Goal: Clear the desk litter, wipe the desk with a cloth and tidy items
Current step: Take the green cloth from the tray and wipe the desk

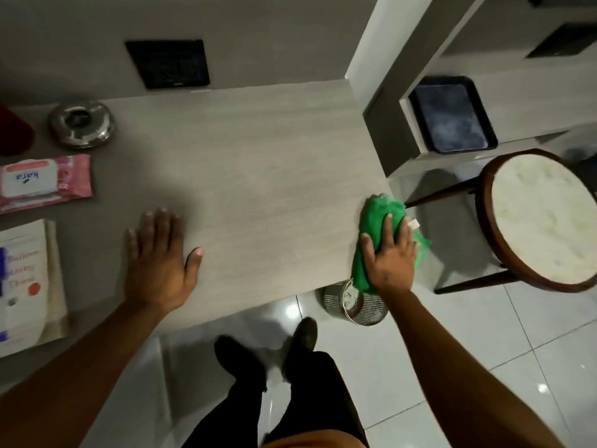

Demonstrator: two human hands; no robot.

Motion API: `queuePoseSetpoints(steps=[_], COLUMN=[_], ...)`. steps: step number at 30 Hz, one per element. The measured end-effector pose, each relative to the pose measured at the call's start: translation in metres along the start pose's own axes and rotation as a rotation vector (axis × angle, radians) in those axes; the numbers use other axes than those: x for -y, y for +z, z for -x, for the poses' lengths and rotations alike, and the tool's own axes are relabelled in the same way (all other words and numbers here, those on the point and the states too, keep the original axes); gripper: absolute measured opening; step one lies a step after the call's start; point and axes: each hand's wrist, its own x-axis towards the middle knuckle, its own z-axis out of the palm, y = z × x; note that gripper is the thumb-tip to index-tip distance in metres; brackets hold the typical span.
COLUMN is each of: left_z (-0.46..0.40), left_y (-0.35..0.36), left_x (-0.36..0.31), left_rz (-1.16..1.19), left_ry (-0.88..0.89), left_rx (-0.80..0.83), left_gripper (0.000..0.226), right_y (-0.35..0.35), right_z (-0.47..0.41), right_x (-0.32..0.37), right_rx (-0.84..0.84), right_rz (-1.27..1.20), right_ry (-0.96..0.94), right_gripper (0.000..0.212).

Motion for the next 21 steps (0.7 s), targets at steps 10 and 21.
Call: queuePoseSetpoints(steps=[10,21], left_z=[-0.08,-0.086], left_y=[-0.001,0.015], left_x=[-0.082,-0.082], left_rz=[-0.02,0.009], left_ry=[-0.003,0.029], left_rx=[0.005,-0.123], left_gripper=[0.082,0.08], right_y=[-0.007,-0.01], right_z=[-0.131,-0.292], right_x=[0.06,0.178], right_rx=[-0.015,0.047], right_rz=[0.014,0.059], right_ry=[-0.092,-0.245], right_gripper=[0.077,0.078])
